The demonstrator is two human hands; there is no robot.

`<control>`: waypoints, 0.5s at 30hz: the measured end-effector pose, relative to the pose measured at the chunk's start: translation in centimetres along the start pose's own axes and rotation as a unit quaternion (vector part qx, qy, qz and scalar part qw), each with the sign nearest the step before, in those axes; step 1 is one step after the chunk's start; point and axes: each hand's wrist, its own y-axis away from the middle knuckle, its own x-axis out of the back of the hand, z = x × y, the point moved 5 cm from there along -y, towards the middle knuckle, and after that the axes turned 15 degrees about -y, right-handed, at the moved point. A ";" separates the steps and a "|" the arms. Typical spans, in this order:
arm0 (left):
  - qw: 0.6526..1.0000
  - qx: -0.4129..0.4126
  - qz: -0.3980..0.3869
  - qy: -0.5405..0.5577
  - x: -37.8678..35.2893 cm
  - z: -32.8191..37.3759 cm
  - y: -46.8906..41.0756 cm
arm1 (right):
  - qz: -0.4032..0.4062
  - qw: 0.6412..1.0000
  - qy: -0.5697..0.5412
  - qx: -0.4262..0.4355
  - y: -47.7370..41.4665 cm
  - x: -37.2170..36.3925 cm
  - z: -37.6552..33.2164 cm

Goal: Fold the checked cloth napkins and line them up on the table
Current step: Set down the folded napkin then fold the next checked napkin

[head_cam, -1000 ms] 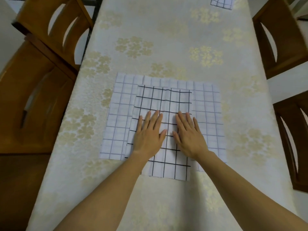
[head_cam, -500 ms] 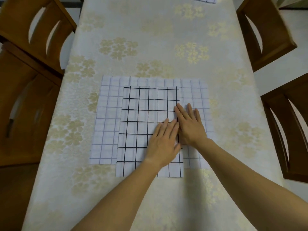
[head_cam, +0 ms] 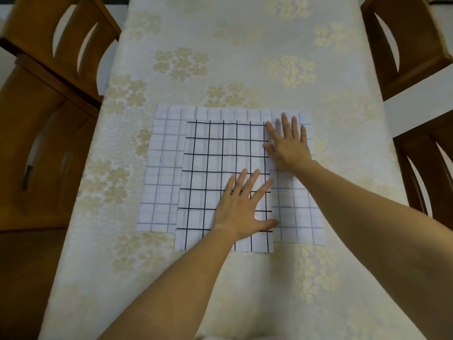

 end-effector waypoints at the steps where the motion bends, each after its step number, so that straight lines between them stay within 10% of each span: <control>1: 1.000 0.002 0.002 -0.002 0.0 0.0 0.0 | 0.032 0.998 -0.046 -0.016 0.9 0.3 -0.3; 5: 1.000 -0.003 -0.008 -0.007 0.4 0.0 0.2 | 0.173 0.953 -0.219 -0.122 8.3 0.5 -0.3; 15: 0.996 -0.075 0.011 -0.050 5.4 -0.6 -2.6 | -0.018 0.931 -0.323 -0.170 15.7 -5.2 -2.1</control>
